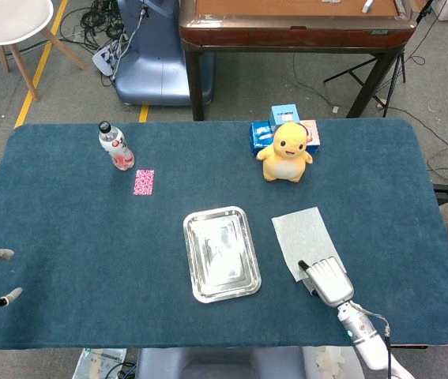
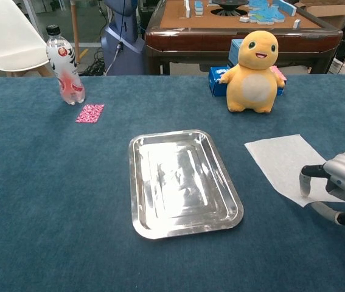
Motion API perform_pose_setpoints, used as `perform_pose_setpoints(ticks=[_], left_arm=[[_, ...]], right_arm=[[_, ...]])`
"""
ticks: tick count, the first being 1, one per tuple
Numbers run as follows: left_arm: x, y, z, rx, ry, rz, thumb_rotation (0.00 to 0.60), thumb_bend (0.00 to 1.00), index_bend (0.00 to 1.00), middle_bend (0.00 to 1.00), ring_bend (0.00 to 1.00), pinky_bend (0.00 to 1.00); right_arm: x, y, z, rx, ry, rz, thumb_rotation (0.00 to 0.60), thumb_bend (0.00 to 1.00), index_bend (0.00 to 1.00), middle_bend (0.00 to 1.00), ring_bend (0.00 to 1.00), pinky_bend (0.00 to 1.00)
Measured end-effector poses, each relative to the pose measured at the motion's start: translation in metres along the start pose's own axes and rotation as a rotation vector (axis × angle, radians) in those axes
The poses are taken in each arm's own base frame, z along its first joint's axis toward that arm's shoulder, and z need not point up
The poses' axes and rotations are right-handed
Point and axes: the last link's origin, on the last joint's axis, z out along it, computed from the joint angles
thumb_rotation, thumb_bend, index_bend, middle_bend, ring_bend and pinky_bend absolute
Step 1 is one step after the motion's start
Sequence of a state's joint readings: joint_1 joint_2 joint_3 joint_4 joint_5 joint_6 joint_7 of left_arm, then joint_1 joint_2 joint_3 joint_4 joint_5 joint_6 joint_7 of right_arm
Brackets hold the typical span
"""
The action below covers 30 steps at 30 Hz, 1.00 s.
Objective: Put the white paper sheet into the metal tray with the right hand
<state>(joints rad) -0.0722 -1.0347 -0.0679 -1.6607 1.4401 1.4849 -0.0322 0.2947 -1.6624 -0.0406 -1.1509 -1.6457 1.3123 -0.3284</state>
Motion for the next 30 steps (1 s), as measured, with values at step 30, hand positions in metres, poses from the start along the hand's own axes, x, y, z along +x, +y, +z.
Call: perform_pose_setpoints(ticks=[30], left_arm=[[0.004, -0.002, 0.000, 0.008, 0.013, -0.005, 0.600, 0.09, 0.35, 0.38, 0.37, 0.57]], right_arm=[[0.025, 0.000, 0.029, -0.068, 0.133, 0.035, 0.600, 0.41, 0.58, 1.00, 1.00, 1.00]])
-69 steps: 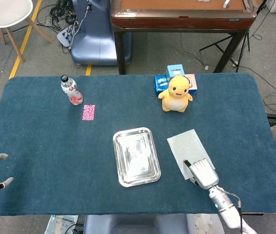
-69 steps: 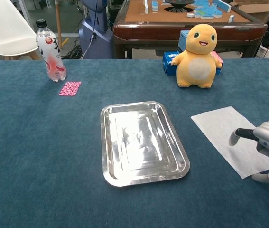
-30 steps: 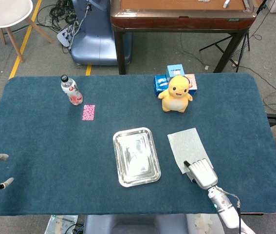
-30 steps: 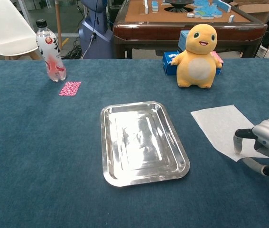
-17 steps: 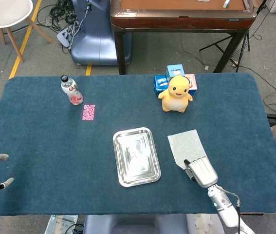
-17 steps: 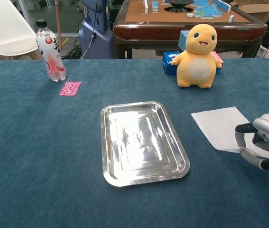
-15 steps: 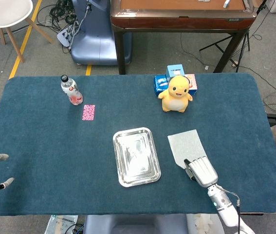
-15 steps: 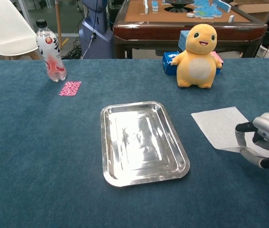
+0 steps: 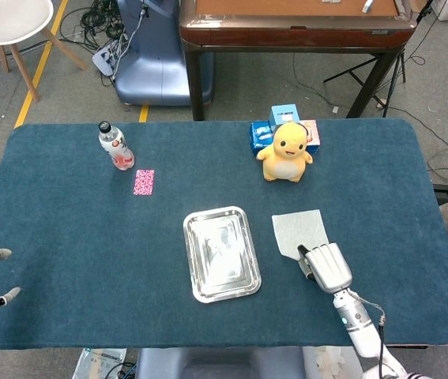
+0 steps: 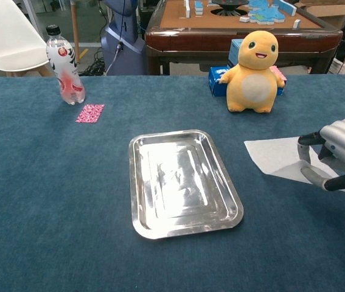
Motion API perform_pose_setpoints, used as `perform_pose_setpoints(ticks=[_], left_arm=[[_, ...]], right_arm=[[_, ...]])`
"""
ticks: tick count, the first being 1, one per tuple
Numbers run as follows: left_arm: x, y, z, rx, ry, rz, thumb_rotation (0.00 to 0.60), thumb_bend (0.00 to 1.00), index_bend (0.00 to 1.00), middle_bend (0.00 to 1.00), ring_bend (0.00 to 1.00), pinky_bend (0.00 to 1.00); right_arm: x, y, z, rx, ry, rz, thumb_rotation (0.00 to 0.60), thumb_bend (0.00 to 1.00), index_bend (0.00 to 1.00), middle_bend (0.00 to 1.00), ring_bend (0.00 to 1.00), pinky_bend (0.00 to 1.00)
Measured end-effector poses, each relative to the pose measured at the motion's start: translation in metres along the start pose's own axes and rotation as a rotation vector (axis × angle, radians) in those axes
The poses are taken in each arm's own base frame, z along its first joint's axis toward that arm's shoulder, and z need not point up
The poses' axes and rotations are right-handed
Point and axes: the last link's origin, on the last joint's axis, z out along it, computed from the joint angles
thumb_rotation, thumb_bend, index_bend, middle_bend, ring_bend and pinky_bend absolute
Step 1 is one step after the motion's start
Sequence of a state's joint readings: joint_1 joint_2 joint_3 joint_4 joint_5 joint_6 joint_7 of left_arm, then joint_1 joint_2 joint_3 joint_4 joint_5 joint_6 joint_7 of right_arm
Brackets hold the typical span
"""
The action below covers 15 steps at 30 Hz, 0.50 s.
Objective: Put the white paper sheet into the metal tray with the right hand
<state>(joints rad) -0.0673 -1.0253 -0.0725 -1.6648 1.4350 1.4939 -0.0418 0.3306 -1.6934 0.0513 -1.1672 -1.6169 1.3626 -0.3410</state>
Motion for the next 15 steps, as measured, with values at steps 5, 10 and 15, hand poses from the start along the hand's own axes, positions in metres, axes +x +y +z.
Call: perform_pose_setpoints(ticks=[5, 10, 15], left_arm=[[0.003, -0.003, 0.000, 0.011, 0.008, 0.002, 0.600, 0.09, 0.35, 0.38, 0.37, 0.57], [0.005, -0.005, 0.000, 0.018, 0.009, 0.005, 0.600, 0.09, 0.35, 0.38, 0.37, 0.57], [0.008, -0.006, 0.000, 0.022, 0.015, 0.004, 0.600, 0.09, 0.35, 0.38, 0.37, 0.57]], right_arm=[[0.008, -0.004, 0.010, 0.001, 0.031, 0.005, 0.600, 0.41, 0.59, 1.00, 1.00, 1.00], [0.017, -0.007, 0.022, -0.006, 0.067, 0.002, 0.600, 0.41, 0.59, 1.00, 1.00, 1.00], [0.026, -0.011, 0.038, -0.020, 0.099, -0.005, 0.600, 0.41, 0.59, 1.00, 1.00, 1.00]])
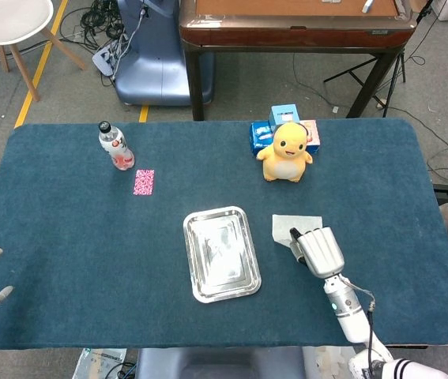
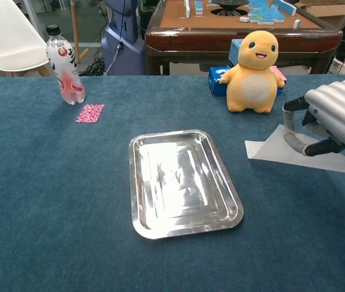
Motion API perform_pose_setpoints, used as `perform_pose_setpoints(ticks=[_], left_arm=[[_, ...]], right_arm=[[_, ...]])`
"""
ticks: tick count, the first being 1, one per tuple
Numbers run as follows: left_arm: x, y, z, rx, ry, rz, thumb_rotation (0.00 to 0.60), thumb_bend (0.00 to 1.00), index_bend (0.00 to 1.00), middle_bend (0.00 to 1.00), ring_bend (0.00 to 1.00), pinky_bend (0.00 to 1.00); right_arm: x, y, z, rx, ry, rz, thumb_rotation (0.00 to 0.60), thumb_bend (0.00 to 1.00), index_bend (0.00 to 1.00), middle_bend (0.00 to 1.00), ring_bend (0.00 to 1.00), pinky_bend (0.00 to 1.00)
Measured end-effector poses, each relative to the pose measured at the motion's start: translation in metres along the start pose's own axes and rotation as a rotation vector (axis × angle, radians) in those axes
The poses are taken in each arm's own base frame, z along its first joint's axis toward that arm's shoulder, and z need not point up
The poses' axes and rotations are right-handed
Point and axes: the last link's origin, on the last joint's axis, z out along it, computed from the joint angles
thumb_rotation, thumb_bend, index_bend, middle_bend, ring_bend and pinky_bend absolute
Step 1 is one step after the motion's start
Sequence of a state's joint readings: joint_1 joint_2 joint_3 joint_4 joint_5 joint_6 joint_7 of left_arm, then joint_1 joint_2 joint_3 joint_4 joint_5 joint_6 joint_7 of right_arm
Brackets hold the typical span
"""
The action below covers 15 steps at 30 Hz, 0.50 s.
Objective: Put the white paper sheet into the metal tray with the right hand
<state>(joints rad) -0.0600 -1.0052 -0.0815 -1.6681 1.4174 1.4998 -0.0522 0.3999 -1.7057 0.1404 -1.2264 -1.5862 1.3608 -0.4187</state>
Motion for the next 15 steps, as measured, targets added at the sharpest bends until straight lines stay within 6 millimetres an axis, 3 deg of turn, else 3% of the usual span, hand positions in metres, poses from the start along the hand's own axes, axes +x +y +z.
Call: perform_pose_setpoints(ticks=[15], left_arm=[[0.007, -0.006, -0.001, 0.018, 0.011, -0.011, 0.600, 0.09, 0.35, 0.38, 0.37, 0.57]], right_arm=[[0.006, -0.017, 0.033, -0.057, 0.060, -0.021, 0.600, 0.41, 0.62, 1.00, 1.00, 1.00]])
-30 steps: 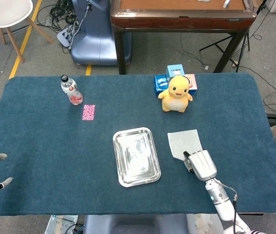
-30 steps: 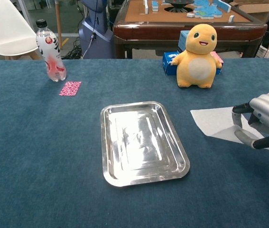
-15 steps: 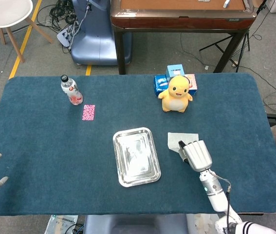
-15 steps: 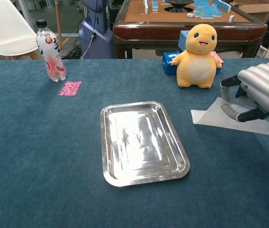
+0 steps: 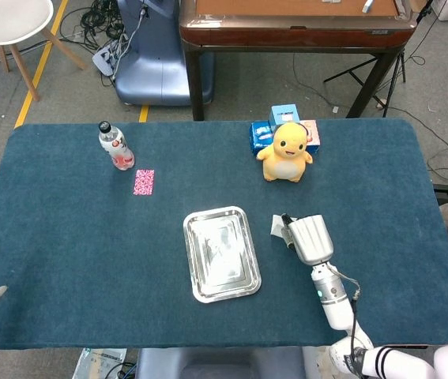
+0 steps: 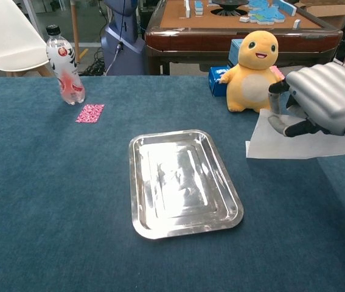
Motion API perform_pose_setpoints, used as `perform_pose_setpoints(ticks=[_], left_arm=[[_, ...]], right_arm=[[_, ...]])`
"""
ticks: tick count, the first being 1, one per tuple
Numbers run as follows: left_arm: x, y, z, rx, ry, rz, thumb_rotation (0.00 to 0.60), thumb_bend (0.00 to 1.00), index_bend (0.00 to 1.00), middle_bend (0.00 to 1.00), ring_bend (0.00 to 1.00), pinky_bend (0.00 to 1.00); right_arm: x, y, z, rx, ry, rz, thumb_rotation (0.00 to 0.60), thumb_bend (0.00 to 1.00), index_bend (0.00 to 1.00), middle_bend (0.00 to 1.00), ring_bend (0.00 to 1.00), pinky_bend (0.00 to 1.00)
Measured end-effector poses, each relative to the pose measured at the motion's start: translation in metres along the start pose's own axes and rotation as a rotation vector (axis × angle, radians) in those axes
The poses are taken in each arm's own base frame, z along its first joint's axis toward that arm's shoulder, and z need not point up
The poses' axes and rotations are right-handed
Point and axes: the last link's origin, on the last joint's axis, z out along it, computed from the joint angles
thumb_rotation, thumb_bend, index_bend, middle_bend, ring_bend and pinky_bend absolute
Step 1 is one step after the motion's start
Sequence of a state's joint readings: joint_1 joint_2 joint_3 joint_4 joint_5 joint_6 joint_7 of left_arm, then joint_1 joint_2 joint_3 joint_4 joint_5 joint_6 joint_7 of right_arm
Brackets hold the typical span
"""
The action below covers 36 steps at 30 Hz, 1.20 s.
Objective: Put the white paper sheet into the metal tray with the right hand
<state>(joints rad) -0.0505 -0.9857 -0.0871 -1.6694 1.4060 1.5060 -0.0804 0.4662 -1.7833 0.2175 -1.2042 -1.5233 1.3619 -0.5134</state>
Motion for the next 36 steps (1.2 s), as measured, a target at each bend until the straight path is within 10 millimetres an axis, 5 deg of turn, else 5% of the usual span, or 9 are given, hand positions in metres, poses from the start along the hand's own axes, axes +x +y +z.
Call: perform_pose_setpoints(ticks=[17, 36], left_arm=[[0.004, -0.002, -0.003, 0.005, 0.007, -0.001, 0.600, 0.09, 0.35, 0.38, 0.37, 0.57], [0.008, -0.011, 0.000, 0.035, 0.023, 0.009, 0.600, 0.09, 0.35, 0.38, 0.37, 0.57]], right_arm=[[0.025, -0.014, 0.021, -0.018, 0.137, 0.009, 0.600, 0.41, 0.63, 1.00, 1.00, 1.00], [0.019, -0.075, 0.076, 0.113, 0.182, -0.068, 0.600, 0.41, 0.65, 1.00, 1.00, 1.00]])
